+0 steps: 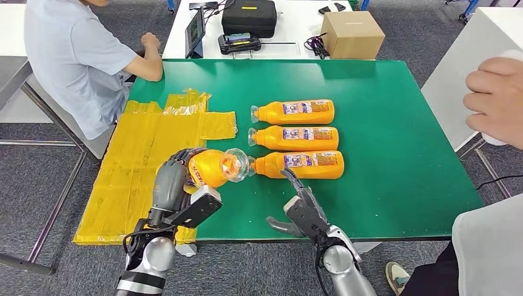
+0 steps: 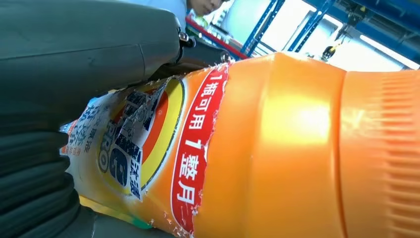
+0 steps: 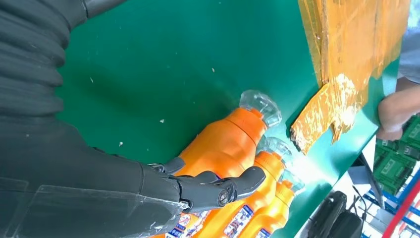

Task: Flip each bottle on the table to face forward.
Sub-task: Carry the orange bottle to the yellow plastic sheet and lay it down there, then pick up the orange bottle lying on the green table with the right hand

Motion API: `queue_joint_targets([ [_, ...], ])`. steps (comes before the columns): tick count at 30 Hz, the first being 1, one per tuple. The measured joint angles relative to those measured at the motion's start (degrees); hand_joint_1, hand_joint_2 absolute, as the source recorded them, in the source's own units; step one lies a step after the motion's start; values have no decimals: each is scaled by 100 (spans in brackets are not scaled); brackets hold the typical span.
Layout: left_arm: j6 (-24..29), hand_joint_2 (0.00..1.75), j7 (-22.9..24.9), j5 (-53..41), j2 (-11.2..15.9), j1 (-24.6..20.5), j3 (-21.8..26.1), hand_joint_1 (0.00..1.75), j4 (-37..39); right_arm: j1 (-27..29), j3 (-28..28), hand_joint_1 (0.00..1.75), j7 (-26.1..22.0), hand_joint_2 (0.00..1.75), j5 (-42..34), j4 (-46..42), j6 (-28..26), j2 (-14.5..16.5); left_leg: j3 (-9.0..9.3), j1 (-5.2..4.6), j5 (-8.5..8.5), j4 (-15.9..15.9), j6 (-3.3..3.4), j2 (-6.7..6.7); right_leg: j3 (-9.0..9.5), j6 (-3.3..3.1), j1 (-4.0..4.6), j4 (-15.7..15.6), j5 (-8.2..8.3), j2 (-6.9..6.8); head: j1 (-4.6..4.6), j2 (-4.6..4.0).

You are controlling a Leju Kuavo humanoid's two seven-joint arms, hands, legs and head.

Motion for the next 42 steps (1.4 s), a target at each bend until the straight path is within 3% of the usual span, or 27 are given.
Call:
queue_joint_targets([
  [7,-25,175,395,-1187,64,-343,31,175,561,-123,-75,0,-186,175,-93,54,77,-1,-1,0,0,0,0,1,0,0,0,0,0,0,0,0],
  [15,240,175,787,-2000,317,-972,46,175,1849,-346,-80,0,-325,175,-244,267,96,-11,-1,0,3,0,-2,1,0,1,0,3,1,0,1,0],
  [19,369,175,1255,-2534,471,-1240,42,175,2496,-447,-81,0,-352,175,-303,370,99,-31,-1,0,3,0,-2,1,0,1,0,4,1,0,1,0],
  [26,447,175,2052,-2721,786,-1706,-272,175,3582,-581,-79,0,-391,175,-364,537,104,-63,-1,0,3,0,-2,1,0,1,0,4,1,0,1,0],
  [32,407,175,2366,-2727,976,-2026,-634,175,4222,-663,-80,0,-420,175,-397,676,104,-76,7,0,3,0,-3,-1,9,1,0,6,1,-1,1,0],
  [33,419,175,2390,-2725,999,-2073,-679,158,4305,-675,-80,0,-428,175,-401,696,103,-77,10,0,3,0,-3,-1,12,1,0,7,1,-2,1,0],
  [36,462,175,2438,-2721,1056,-2193,-796,52,4518,-703,-79,0,-444,175,-416,745,100,-80,20,0,4,0,-4,-2,19,0,0,9,1,-3,1,0],
  [37,474,175,2455,-2721,1070,-2221,-834,27,4572,-708,-79,0,-446,175,-420,759,99,-81,21,0,5,0,-6,-2,21,0,0,10,1,-3,1,0],
  [40,488,175,2513,-2720,1108,-2287,-933,2,4706,-710,-79,0,-452,175,-426,800,93,-89,26,0,11,-1,-11,-4,25,-1,0,11,1,-3,1,0],
  [42,461,175,2588,-2715,1122,-2326,-992,0,4771,-710,-79,0,-461,175,-426,831,84,-94,29,0,14,-1,-12,-4,29,-2,0,11,2,-3,2,0],
])
